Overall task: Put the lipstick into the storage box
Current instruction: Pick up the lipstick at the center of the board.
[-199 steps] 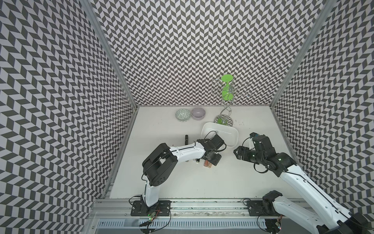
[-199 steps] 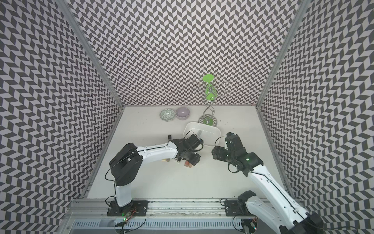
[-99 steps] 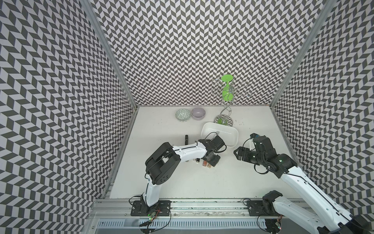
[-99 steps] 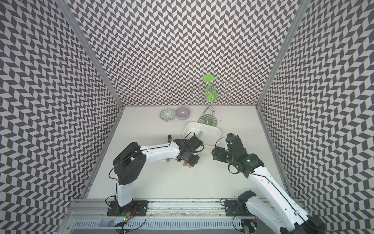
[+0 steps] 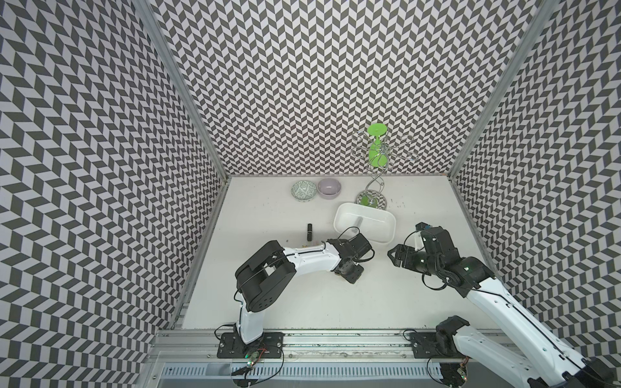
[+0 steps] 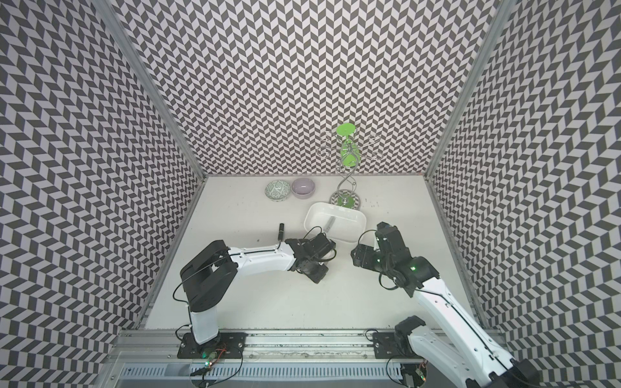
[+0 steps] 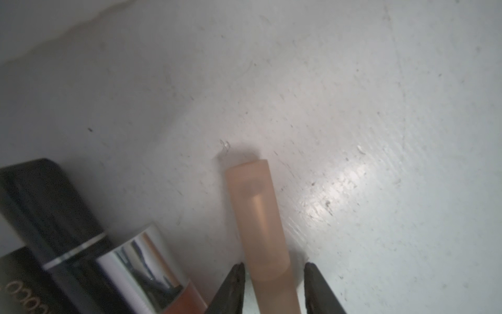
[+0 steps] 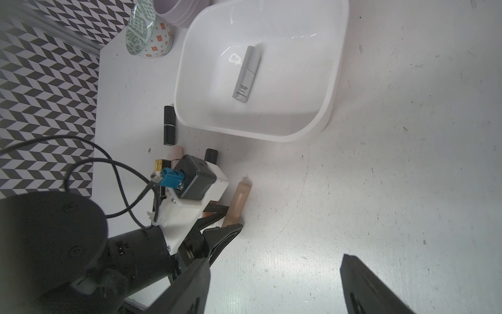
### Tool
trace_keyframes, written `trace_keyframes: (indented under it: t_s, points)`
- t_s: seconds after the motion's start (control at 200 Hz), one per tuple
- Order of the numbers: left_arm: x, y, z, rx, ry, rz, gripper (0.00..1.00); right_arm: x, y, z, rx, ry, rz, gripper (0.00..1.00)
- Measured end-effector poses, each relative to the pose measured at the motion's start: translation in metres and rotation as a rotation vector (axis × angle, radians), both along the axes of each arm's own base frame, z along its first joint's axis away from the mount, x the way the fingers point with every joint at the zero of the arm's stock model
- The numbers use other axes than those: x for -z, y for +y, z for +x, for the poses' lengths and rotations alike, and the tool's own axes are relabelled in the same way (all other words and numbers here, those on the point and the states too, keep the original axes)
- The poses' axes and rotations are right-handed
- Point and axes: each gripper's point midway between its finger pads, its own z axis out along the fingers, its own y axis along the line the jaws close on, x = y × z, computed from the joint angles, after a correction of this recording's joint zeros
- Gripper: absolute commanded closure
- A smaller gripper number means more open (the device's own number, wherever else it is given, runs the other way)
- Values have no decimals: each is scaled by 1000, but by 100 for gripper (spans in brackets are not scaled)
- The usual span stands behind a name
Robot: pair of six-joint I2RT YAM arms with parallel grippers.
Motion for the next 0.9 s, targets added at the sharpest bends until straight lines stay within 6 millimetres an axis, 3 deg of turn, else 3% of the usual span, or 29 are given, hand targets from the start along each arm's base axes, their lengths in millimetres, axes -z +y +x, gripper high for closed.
trace_keyframes:
  t_s: [0.19, 0.411, 0.516, 0.616, 0.721, 0.901]
  points:
    - [0, 2, 0, -10, -1, 1, 80, -1, 3, -1, -11, 3, 13, 20]
    - [-3, -2, -8, 7, 38, -27, 82, -5, 3, -1, -12, -8, 22, 18]
    - [-19, -10, -18, 32, 87, -95, 82, -20, 6, 2, -22, -39, 35, 15]
    - [-58, -22, -21, 43, 104, -222, 82, -54, 13, 11, -52, -104, 69, 13]
    - [-119, -29, -12, 37, 94, -413, 83, -103, 23, 27, -91, -198, 123, 13]
    - [-227, -6, 26, -33, 48, -790, 83, -166, 43, 41, -183, -324, 263, 13]
